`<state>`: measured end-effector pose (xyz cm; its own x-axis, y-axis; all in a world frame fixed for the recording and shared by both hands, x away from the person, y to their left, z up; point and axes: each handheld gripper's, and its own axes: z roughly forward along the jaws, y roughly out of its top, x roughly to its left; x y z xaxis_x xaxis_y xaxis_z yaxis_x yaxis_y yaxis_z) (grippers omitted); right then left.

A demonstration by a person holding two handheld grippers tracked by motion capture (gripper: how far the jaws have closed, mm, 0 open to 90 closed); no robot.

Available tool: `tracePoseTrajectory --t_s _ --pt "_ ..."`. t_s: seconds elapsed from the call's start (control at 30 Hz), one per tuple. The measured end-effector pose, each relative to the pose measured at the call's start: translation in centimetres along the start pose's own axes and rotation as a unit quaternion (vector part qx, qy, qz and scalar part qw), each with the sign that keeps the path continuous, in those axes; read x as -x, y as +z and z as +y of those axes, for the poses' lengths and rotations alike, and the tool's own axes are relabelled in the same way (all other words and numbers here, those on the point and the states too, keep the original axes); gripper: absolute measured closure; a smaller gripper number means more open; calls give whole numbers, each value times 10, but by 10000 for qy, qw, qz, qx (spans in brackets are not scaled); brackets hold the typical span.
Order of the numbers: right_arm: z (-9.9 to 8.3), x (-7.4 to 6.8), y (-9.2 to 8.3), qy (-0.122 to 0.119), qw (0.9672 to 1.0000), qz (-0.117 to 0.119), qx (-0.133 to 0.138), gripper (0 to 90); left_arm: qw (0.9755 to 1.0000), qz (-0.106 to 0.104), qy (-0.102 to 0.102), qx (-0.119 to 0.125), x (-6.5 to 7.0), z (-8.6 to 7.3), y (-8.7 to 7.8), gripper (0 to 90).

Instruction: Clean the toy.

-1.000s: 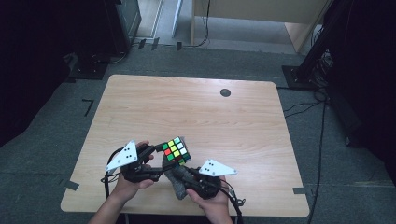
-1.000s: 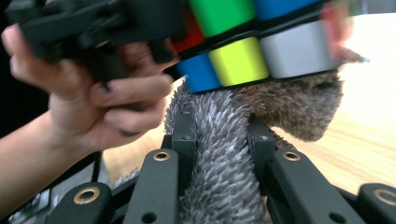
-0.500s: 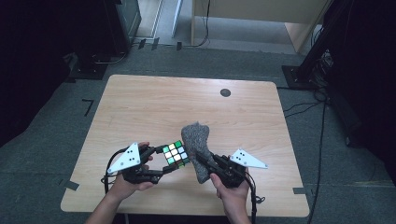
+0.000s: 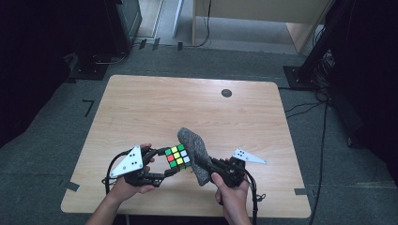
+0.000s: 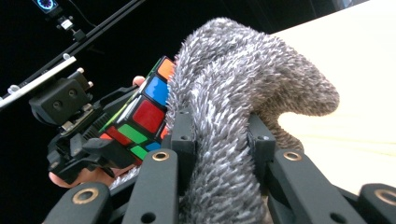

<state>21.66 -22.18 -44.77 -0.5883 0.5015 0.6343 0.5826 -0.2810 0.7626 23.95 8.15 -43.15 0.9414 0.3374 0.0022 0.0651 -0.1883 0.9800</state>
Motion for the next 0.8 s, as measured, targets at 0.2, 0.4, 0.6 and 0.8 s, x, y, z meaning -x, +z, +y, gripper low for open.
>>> tracePoseTrajectory --t_s 0.2,0.4,0.6,0.8 --pt "13 -12 -11 -233 9989 234 321 710 9963 346 560 -550 8 -5 11 344" --pt "12 -39 -7 -1113 9937 48 120 699 9913 571 713 -944 17 -9 26 344" --pt "-2 -47 13 -1729 9830 -317 -527 701 9886 679 781 -1091 22 -6 30 345" --pt "13 -24 -10 -1409 9830 -1174 -65 712 9910 645 676 -957 17 -5 25 344"
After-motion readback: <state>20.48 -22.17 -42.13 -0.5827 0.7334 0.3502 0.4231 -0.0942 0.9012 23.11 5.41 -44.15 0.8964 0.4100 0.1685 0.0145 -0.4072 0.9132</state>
